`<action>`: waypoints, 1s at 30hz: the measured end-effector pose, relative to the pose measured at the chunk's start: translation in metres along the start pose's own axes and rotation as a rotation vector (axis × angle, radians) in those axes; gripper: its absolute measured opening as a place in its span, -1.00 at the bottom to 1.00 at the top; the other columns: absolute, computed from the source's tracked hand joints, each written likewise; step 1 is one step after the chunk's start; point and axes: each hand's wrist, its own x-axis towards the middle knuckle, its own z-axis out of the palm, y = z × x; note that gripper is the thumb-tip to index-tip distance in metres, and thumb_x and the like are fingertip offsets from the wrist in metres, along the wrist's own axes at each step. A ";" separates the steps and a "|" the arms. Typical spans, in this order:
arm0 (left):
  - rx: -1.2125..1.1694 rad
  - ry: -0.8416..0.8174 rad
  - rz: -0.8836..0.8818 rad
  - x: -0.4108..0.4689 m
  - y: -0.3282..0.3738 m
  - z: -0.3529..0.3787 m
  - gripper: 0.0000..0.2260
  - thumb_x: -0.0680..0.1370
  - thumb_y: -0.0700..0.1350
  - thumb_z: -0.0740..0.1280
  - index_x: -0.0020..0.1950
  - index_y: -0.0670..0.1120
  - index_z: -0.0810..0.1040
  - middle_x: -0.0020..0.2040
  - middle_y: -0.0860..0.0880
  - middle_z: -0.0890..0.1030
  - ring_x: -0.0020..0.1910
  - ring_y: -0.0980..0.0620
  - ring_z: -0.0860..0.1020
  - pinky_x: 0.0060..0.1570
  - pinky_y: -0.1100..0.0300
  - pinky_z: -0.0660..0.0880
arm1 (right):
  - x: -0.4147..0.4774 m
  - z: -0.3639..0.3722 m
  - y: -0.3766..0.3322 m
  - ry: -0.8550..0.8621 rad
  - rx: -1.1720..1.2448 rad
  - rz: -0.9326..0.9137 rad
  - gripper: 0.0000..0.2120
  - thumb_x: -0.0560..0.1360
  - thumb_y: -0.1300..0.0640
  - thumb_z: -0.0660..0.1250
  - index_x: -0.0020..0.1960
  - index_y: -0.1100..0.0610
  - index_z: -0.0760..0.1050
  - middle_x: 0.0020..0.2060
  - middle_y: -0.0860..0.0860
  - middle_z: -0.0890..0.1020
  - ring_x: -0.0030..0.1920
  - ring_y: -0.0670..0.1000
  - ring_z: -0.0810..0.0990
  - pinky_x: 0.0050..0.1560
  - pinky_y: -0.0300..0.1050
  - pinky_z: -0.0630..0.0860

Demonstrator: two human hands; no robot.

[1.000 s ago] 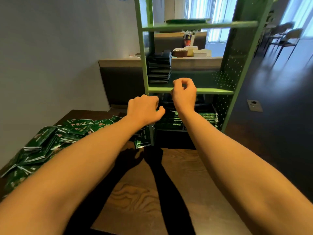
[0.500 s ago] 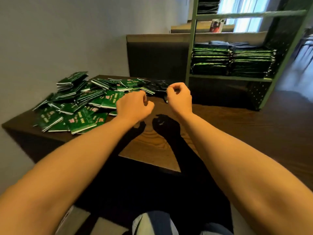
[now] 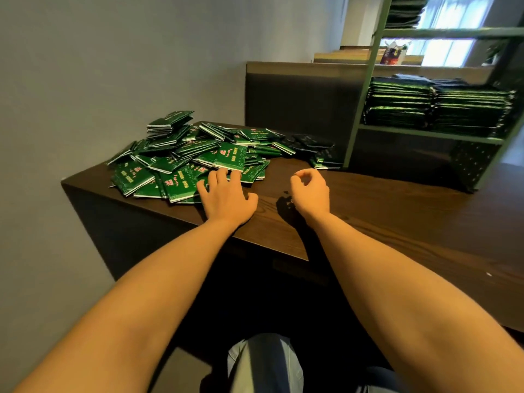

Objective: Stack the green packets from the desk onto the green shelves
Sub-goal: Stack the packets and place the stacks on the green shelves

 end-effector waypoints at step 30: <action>-0.422 -0.128 0.182 0.004 0.011 0.002 -0.80 0.53 -0.12 0.28 0.13 -0.03 0.56 0.08 -0.02 0.60 0.01 -0.10 0.57 0.02 -0.03 0.53 | 0.039 0.030 -0.011 -0.076 -0.042 0.146 -0.72 0.52 -0.04 0.42 -0.23 0.04 0.38 -0.29 -0.02 0.54 -0.13 0.09 0.61 -0.09 0.00 0.50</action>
